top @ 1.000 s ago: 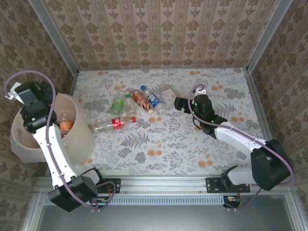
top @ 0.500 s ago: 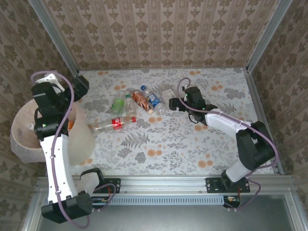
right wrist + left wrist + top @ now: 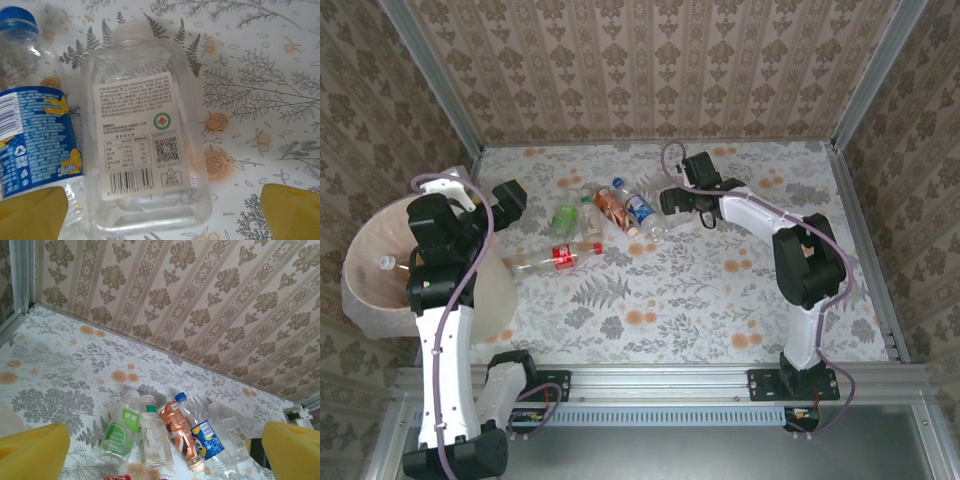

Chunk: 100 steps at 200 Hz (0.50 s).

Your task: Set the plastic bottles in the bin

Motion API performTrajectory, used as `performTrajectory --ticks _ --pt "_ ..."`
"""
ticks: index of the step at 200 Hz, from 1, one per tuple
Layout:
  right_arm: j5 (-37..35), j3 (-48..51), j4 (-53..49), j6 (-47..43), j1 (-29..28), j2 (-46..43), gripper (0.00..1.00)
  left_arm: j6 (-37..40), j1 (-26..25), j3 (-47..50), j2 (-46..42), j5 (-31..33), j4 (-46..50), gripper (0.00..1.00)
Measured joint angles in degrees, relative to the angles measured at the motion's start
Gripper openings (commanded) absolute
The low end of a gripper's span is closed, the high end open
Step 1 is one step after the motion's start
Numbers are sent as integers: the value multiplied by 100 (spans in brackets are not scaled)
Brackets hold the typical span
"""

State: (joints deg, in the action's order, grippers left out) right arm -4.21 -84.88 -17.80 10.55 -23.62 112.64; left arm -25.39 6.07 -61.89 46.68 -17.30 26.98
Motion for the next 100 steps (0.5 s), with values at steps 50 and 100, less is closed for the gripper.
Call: performTrajectory --ticks 50,100 --pt "291 -850 -507 -59 0 852 100 175 0 11 -105 234 101 100" --pt "258 -1034 -774 -127 0 1163 99 260 0 55 -142 389 116 100"
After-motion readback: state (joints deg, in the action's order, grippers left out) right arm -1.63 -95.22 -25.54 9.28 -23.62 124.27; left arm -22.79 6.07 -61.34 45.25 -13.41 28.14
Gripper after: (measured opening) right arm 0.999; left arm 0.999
